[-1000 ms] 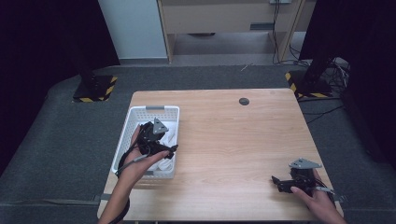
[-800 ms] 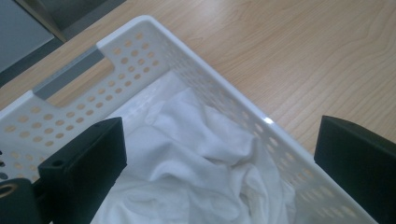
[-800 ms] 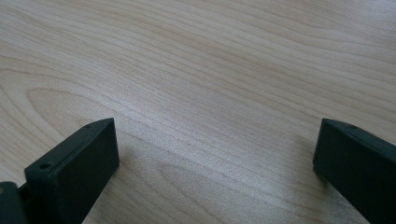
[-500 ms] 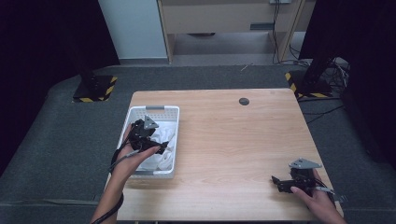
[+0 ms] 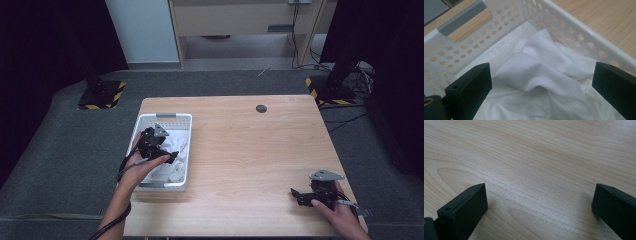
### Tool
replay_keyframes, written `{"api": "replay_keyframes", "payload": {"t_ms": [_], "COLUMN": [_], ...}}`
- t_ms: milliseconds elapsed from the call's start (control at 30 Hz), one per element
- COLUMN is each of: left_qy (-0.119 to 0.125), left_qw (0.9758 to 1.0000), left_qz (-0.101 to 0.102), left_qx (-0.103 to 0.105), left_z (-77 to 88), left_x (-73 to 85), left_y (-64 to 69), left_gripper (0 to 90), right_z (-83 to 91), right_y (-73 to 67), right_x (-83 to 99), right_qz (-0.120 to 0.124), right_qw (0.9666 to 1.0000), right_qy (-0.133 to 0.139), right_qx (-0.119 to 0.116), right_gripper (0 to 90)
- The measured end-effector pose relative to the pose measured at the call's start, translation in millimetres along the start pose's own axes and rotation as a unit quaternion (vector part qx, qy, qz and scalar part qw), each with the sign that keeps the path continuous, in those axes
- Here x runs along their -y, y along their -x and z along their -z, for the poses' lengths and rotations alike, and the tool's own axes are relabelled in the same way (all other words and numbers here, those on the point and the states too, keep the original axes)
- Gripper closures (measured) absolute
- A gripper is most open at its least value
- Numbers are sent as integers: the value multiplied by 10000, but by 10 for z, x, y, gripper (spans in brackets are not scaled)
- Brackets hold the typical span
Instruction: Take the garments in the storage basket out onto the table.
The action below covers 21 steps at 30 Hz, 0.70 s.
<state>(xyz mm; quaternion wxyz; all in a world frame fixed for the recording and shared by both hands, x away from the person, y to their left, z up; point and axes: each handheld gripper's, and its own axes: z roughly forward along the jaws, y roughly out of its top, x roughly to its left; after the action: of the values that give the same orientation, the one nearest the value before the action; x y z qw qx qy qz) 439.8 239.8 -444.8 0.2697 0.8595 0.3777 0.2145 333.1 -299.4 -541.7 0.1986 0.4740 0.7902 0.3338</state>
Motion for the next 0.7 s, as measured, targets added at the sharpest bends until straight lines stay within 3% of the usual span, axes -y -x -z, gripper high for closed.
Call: {"api": "replay_keyframes", "payload": {"t_ms": [200, 433, 700], "left_qy": [-98, -178, -251], "left_qw": [9999, 9993, 9990], "left_qz": [95, 230, 108], "left_qx": [103, 217, 366], "left_z": [-126, -285, -307], "left_x": [31, 85, 122], "left_y": [-98, -126, -53], "left_gripper": [15, 9, 15], "right_z": [0, -2, -2], "right_y": [0, 0, -1], "right_x": [-1, -2, -3], "right_qz": [-2, -8, -16], "right_qw": [10000, 10000, 10000], "right_qy": [-1, 0, -3], "right_qx": [2, 3, 6], "right_gripper": [4, 5, 5]}}
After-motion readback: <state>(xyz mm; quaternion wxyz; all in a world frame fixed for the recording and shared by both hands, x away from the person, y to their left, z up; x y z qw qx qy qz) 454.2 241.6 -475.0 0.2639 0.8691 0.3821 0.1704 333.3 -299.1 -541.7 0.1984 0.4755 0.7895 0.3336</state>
